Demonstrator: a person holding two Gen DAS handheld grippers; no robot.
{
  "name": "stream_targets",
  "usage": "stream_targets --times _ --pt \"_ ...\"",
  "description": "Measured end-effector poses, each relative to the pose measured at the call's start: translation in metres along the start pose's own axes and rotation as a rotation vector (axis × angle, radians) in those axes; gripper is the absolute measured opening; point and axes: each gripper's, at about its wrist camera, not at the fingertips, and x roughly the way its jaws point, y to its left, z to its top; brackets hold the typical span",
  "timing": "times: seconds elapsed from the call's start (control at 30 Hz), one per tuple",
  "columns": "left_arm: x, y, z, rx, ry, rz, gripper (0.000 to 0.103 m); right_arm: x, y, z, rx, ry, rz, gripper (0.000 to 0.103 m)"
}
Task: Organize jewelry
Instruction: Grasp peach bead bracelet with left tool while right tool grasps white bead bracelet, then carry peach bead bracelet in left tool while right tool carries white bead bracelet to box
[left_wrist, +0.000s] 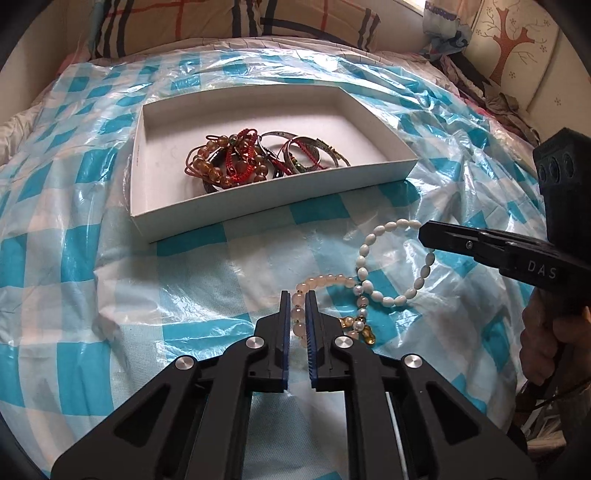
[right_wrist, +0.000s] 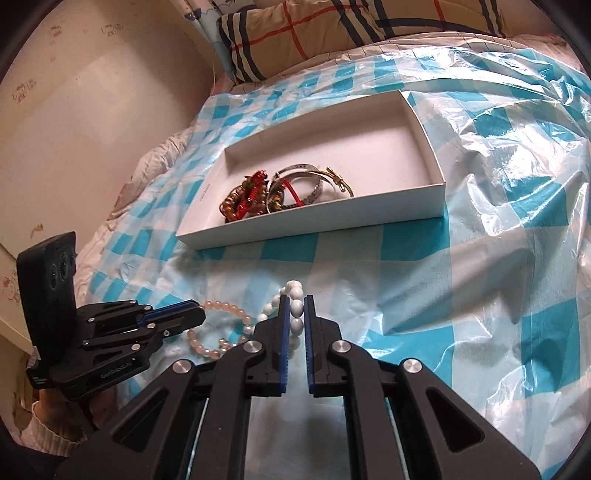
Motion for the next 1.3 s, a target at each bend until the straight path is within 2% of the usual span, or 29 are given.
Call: stream_targets --times 0.23,0.4,0.53,0.67,0.93,1.3 --pt "-0.039 -0.004 0.014 -0.035 -0.093 -0.045 0.007 -0.028 0.008 0.001 0.059 -0.071 0.095 0.008" --pt "-0.070 -0.008 0.024 -0.048 -0.161 -0.047 0.007 -0.051 0.016 0.006 0.080 -0.130 0.136 0.008" --pt "-0.092 -0.011 0.027 -0.058 -0.208 -0.039 0.007 -0.070 0.024 0.010 0.085 -0.179 0.164 0.008" --pt "-0.107 -0.017 0.029 -0.048 -0.241 0.005 0.007 -0.087 0.035 0.013 0.080 -0.219 0.186 0.008" --pt "-0.119 -0.026 0.031 -0.023 -0.280 0.053 0.007 -0.104 0.046 0.018 0.076 -0.263 0.219 0.008" --pt "-0.112 -0.031 0.040 -0.005 -0.299 0.062 0.007 -0.089 0.049 0.023 0.076 -0.259 0.245 0.008"
